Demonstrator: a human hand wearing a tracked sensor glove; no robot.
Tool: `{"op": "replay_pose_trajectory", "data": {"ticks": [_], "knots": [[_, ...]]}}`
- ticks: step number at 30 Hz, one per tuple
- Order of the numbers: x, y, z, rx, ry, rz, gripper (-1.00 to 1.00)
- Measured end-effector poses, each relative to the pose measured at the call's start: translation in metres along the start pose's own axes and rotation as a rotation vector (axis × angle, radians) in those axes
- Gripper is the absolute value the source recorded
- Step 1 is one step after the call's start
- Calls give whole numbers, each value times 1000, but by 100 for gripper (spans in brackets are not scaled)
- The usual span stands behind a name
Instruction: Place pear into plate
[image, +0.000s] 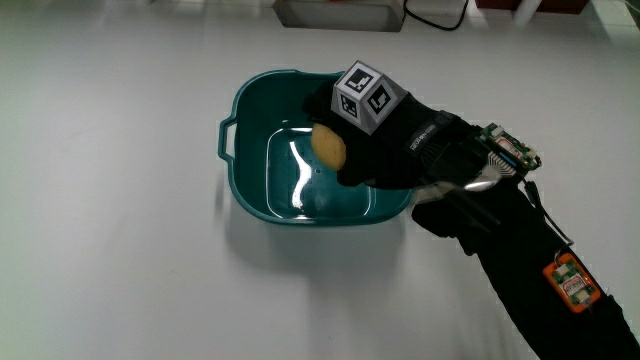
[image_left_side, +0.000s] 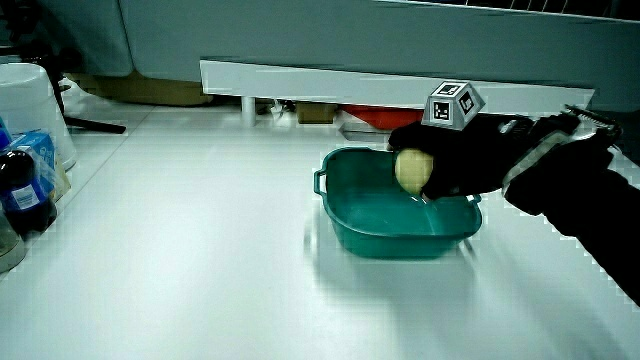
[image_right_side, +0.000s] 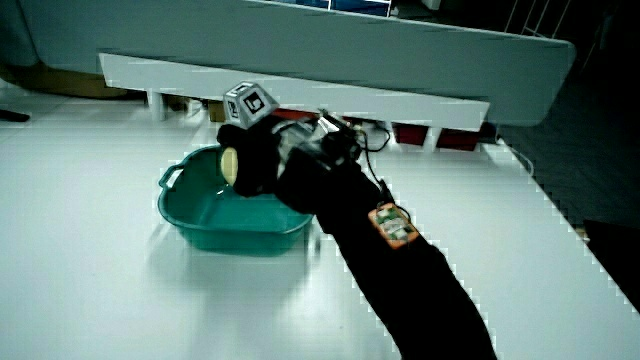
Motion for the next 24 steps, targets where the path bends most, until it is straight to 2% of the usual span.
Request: {"op": "replay_pose_trajectory", "data": {"ticks": [3,9,12,17,20,22,24], "knots": [[6,6,-6,-2,-9,-30,0],[15,20,-16,-29,16,-69,0],[13,25,-16,-35,17,-67,0],[13,34,-26,-40,41,-72,0],[8,43,-38,-72,43,-60,0],[8,50,-49,-101,29,-81,0],[10,53,-56,-120,47,-86,0]]}}
